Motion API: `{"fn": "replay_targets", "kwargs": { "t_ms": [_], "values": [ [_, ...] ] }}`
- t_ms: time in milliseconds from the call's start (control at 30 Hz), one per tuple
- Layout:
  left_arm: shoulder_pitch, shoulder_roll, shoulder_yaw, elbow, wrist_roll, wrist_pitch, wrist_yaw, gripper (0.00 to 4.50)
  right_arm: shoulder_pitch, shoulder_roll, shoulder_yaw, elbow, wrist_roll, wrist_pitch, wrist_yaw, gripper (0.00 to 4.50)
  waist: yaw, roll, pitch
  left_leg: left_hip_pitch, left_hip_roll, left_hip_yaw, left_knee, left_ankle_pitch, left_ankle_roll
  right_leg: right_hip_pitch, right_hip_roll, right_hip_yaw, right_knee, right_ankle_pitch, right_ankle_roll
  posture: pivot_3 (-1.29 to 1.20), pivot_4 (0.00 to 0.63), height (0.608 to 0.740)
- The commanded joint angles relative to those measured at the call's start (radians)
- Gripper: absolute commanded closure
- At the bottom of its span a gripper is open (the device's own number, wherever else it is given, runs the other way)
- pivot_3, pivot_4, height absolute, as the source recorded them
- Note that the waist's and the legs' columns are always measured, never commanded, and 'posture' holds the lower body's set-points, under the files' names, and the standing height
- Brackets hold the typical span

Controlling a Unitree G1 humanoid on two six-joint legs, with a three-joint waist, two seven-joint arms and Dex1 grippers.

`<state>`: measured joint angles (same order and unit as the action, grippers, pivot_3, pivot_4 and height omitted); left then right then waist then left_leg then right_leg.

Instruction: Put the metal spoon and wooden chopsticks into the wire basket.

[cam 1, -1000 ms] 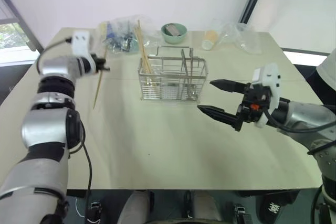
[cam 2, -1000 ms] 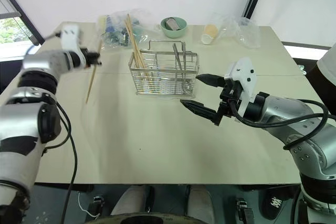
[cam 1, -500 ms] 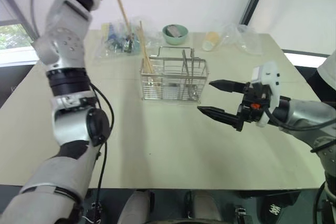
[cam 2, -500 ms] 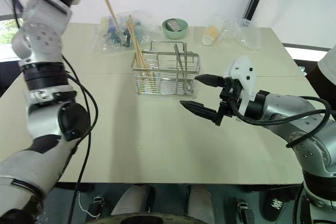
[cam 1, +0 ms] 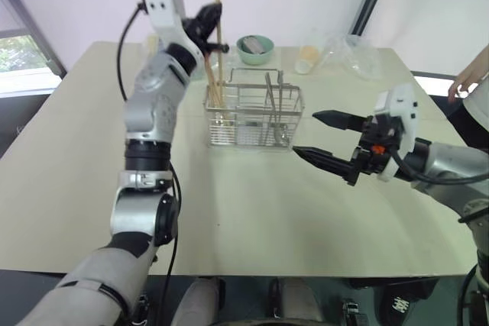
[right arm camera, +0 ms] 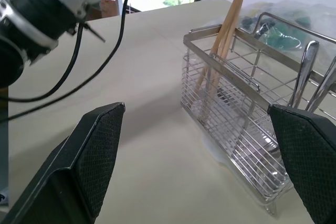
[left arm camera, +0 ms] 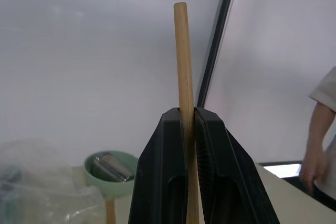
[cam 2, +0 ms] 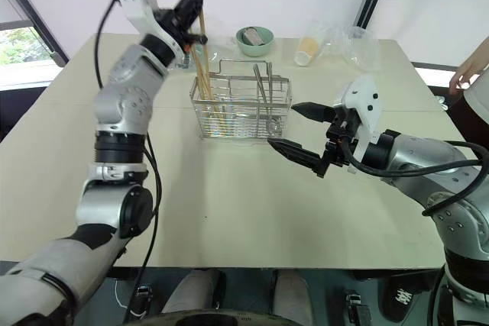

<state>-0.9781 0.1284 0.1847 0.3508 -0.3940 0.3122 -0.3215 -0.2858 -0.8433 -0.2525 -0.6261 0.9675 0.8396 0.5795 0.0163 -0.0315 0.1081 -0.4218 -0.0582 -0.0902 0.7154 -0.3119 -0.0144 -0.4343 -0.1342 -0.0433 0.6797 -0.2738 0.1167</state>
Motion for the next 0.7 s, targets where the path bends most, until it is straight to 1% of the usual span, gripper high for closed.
{"fn": "replay_targets", "kwargs": {
  "t_ms": [33, 167, 200, 267, 333, 400, 467, 533, 633, 700],
  "values": [
    [-0.004, -0.016, -0.005, -0.058, -0.001, -0.019, 0.018, 2.31, 0.0, 0.001, -0.042, -0.031, 0.024, -0.011, -0.013, 0.0, -0.001, 0.0, 0.0, 0.0, 0.0, 0.0, 0.0, 0.0, 0.0, 0.0, 0.0, 0.0, 0.0, 0.0, 0.0, 0.0, 0.15, 0.635],
    [0.02, -0.026, -0.006, -0.107, -0.009, -0.002, 0.035, 0.3, 0.006, 0.001, -0.042, -0.027, 0.025, -0.017, -0.014, 0.0, -0.003, 0.0, 0.0, 0.0, 0.0, 0.0, 0.0, 0.0, 0.0, -0.001, 0.0, 0.0, -0.002, 0.0, 0.0, 0.0, 0.15, 0.635],
    [0.024, -0.025, -0.006, -0.118, -0.01, 0.004, 0.037, 0.06, 0.005, 0.002, -0.04, -0.024, 0.024, -0.018, -0.014, 0.0, -0.003, 0.0, 0.0, 0.0, 0.0, 0.0, 0.0, 0.0, 0.0, -0.001, 0.0, 0.0, -0.002, 0.0, 0.0, 0.0, 0.15, 0.635],
    [0.028, -0.01, -0.005, -0.15, -0.015, 0.028, 0.036, 0.06, 0.0, 0.002, -0.034, -0.015, 0.015, -0.023, -0.011, 0.0, -0.002, 0.001, -0.001, 0.0, 0.0, 0.0, 0.0, 0.0, 0.0, 0.0, 0.0, 0.0, -0.002, 0.0, 0.0, 0.0, 0.15, 0.635],
    [0.026, 0.027, -0.004, -0.182, -0.024, 0.073, 0.016, 0.06, -0.004, -0.005, -0.03, -0.002, -0.004, -0.033, 0.001, 0.0, -0.003, 0.001, -0.001, 0.001, 0.0, 0.0, 0.0, 0.0, 0.0, 0.0, 0.001, 0.0, -0.002, 0.0, 0.0, 0.0, 0.15, 0.635],
    [0.036, 0.12, -0.02, -0.217, -0.015, 0.118, -0.058, 0.06, -0.005, -0.026, -0.031, 0.018, -0.043, -0.051, 0.025, 0.0, -0.006, 0.002, 0.0, 0.001, 0.0, 0.0, 0.0, 0.0, 0.0, 0.0, 0.001, 0.0, -0.001, 0.0, 0.0, 0.0, 0.15, 0.635],
    [0.051, 0.259, -0.038, -0.252, -0.022, 0.171, -0.188, 0.06, -0.01, -0.057, -0.041, 0.061, -0.089, -0.075, 0.062, 0.0, -0.01, 0.004, 0.001, 0.002, 0.001, 0.0, -0.001, 0.0, 0.0, -0.001, 0.001, 0.0, -0.001, 0.0, 0.0, 0.0, 0.15, 0.635],
    [0.078, 0.417, -0.053, -0.281, -0.042, 0.221, -0.348, 0.06, -0.015, -0.092, -0.05, 0.115, -0.135, -0.105, 0.103, 0.0, -0.012, 0.005, 0.001, 0.002, 0.001, 0.001, -0.002, 0.0, 0.0, -0.001, 0.001, 0.0, 0.0, 0.0, -0.001, 0.0, 0.15, 0.635],
    [0.15, 0.66, -0.058, -0.308, -0.045, 0.213, -0.588, 0.06, -0.025, -0.145, -0.059, 0.217, -0.199, -0.149, 0.173, 0.0, -0.012, 0.006, 0.001, 0.002, 0.001, 0.001, -0.003, 0.0, 0.0, -0.002, 0.001, 0.0, 0.001, -0.002, -0.004, 0.0, 0.15, 0.635],
    [0.201, 0.771, -0.037, -0.311, -0.056, 0.209, -0.69, 0.06, -0.031, -0.171, -0.053, 0.274, -0.24, -0.182, 0.22, 0.0, -0.011, 0.007, 0.001, 0.001, 0.001, 0.001, -0.003, 0.0, 0.0, -0.002, 0.001, 0.0, 0.0, -0.002, -0.004, 0.0, 0.15, 0.635]
  ]
}}
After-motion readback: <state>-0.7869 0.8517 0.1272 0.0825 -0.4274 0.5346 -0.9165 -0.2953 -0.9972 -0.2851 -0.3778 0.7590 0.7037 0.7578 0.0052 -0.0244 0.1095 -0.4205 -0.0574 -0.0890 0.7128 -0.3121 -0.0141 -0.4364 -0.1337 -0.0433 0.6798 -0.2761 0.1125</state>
